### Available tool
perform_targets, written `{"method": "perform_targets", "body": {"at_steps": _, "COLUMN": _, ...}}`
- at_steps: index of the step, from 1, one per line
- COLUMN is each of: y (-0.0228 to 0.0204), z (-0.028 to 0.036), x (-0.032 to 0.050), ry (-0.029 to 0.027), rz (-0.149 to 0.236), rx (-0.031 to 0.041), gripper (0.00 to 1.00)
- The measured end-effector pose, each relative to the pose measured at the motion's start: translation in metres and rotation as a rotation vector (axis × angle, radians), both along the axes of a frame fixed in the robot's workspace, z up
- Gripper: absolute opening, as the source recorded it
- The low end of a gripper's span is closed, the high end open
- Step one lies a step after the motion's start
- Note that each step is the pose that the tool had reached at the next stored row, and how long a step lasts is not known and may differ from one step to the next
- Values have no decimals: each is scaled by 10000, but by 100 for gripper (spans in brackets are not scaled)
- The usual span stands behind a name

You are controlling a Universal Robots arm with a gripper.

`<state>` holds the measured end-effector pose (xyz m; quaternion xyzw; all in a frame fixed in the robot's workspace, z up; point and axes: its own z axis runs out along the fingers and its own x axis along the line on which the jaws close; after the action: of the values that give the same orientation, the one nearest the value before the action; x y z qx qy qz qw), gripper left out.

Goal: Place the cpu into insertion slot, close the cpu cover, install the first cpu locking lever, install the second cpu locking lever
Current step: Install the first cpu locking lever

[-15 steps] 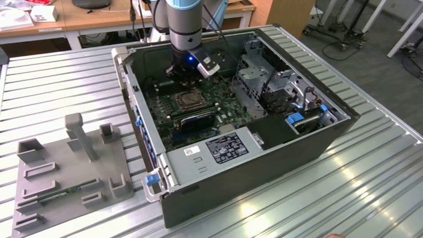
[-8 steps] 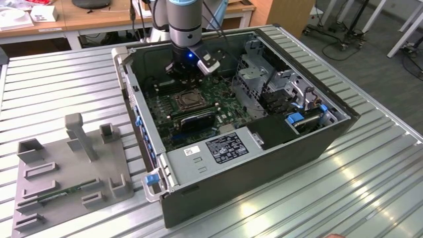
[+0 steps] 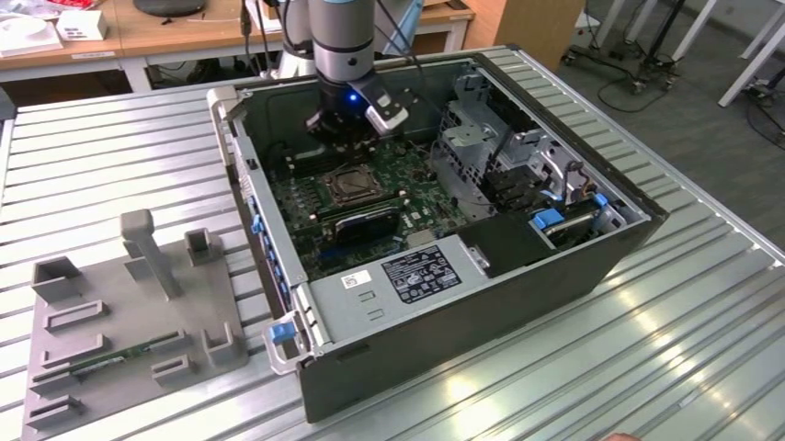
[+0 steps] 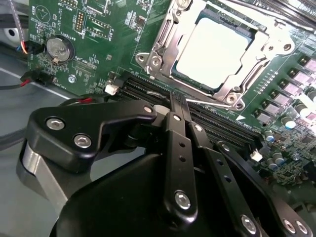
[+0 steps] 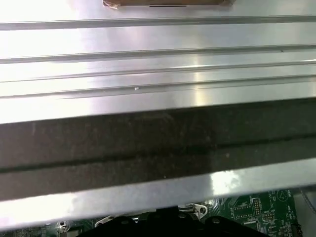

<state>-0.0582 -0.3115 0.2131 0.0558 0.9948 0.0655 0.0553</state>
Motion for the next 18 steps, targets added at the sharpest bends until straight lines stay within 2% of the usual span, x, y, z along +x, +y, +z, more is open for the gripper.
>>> {"method": "perform_targets", "body": {"at_steps": 4, "y": 23, "z": 8, "x": 0, "ry": -1, "rz": 0, "rx": -2, "gripper": 11}}
{"method": "perform_targets", "body": {"at_steps": 10, "y": 24, "z": 1, "x": 0, "ry": -9, "rz": 0, "rx": -1, "gripper": 11}}
{"method": "perform_targets", "body": {"at_steps": 18, "y": -2, "z": -67, "x": 0, "ry": -8, "rz": 0, "rx": -2, "gripper": 11}}
